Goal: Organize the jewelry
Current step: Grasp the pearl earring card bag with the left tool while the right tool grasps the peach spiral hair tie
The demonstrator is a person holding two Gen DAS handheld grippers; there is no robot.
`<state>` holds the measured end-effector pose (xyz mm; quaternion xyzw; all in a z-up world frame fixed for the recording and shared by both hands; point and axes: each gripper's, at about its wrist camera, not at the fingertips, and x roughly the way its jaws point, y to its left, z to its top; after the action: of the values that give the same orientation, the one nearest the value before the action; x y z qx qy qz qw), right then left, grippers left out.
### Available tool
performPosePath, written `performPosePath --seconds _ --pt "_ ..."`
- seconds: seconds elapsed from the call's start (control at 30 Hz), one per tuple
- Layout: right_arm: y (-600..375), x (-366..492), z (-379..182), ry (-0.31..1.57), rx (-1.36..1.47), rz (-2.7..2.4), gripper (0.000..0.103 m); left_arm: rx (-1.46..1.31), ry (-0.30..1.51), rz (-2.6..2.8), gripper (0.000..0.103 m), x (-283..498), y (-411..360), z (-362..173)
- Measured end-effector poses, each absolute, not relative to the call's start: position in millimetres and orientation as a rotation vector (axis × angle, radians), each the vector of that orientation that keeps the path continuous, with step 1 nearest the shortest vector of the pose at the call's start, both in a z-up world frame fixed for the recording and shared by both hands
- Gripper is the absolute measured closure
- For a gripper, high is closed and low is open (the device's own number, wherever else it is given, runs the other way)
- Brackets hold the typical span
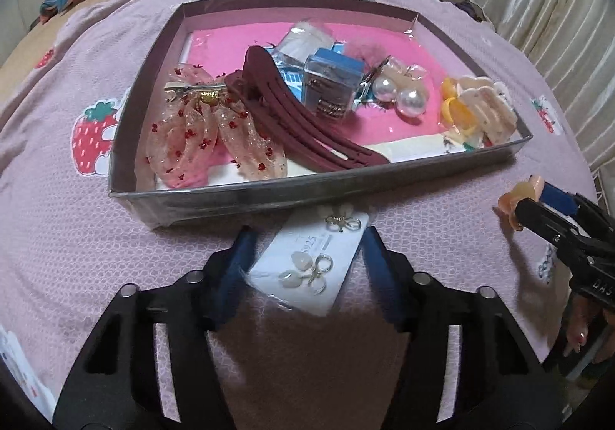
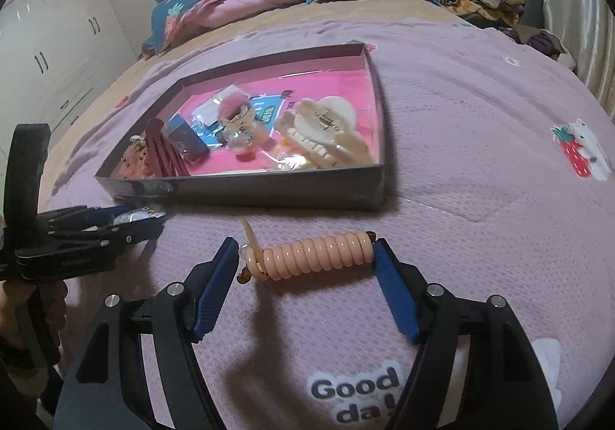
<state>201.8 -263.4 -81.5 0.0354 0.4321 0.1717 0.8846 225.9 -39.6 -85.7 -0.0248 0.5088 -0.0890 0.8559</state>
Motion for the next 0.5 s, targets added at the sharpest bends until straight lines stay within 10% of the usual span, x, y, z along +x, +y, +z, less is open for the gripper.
performPosePath --seconds 0.5 --pt "-272 177 -53 0.835 0.078 0.366 0.033 -0.112 1.080 -0.274 0.067 184 -53 -70"
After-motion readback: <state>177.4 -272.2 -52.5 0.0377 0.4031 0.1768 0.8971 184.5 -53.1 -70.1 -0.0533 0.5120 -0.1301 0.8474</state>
